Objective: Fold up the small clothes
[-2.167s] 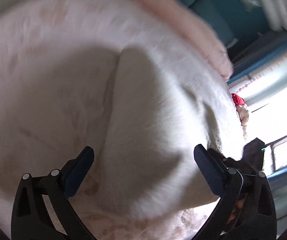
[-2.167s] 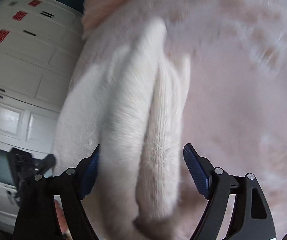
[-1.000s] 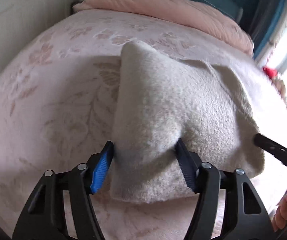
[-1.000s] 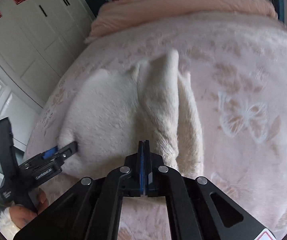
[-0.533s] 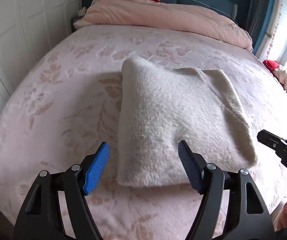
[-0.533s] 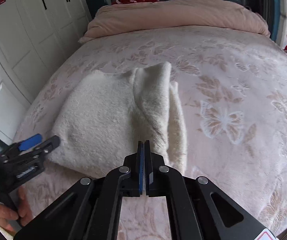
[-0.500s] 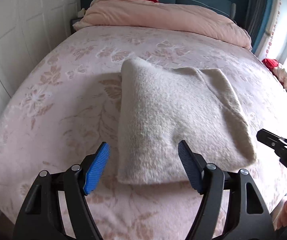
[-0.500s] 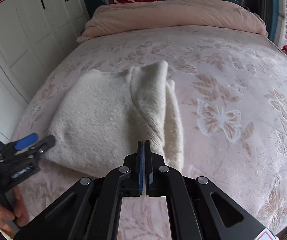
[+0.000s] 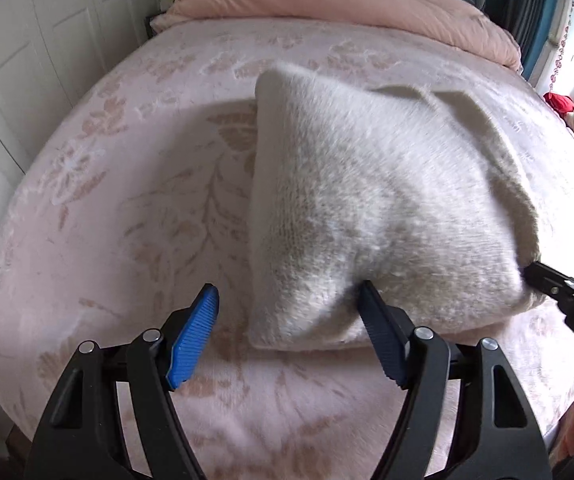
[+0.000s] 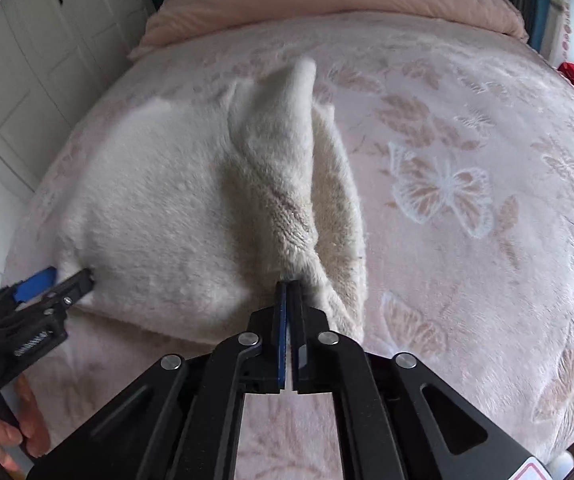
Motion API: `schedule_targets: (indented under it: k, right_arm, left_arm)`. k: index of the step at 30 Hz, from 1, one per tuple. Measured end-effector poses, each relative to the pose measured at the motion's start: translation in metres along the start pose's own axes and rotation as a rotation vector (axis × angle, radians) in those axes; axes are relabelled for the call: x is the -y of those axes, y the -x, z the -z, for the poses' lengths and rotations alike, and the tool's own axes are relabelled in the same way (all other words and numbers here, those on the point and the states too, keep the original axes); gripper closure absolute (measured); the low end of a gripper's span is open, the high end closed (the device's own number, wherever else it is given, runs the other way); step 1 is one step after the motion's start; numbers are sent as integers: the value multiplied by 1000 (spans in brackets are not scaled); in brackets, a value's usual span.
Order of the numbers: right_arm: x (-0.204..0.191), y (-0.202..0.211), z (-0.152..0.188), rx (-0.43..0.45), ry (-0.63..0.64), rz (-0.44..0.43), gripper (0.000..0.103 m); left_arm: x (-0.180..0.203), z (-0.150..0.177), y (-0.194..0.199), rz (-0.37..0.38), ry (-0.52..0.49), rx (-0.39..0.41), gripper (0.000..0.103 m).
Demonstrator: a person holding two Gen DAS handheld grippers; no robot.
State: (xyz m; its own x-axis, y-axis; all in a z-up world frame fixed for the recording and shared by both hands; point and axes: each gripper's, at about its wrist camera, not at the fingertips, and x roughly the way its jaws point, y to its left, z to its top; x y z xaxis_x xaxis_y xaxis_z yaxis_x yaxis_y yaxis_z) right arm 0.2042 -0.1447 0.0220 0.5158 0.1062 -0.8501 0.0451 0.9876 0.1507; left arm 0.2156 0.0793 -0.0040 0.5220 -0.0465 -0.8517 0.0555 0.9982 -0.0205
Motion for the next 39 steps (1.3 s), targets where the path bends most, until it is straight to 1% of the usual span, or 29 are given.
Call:
schedule_targets:
  k: [1,2,3,4,5,6,7,10,12,16,20,24,27,31,39]
  right_arm:
    - [2,13,5,24,-24,-2,87]
    - [4,24,10,45,-41,-2,76]
    - [4,32,14,62,-48,1,70]
    - [5,43,20,87,-69,11,62]
    - [5,53,25,105,-67,26,53]
    - [4,61,31,121,-59,40,49]
    - [5,69,36,136,-49,59,40]
    - [10,90,54,166,-50,86,32]
    - [15,98,64,172,-60,97,28]
    - [23,107,87,171,-60,118,25]
    - [23,114,106,178,-54,118,23]
    - [14,123,121,217,-23,145,21]
    - [10,126,129,229,-16,144,17]
    - [6,122,136,208,-4,132,17]
    - [-3,117,141,197,13,119,17]
  left_arm:
    - [3,1,9,-7,-8,16,34]
    - [5,2,17,-7,-15,26,33]
    - [8,3,24,-4,-21,33,30]
    - [12,6,34,-4,-28,43,19]
    - [16,10,44,-4,-31,63,13]
    - [19,12,51,1,-32,81,12]
    - [23,17,62,8,-35,103,9]
    - [33,30,85,15,-44,136,7]
    - [37,39,95,27,-32,140,5]
    - [43,61,116,9,8,179,5]
    - [49,78,126,-10,2,191,5]
    - [56,94,134,-22,-11,196,5]
    - [63,106,138,-42,-29,208,5]
    - [69,119,141,-57,-56,222,5]
    - [71,127,136,-72,-41,207,5]
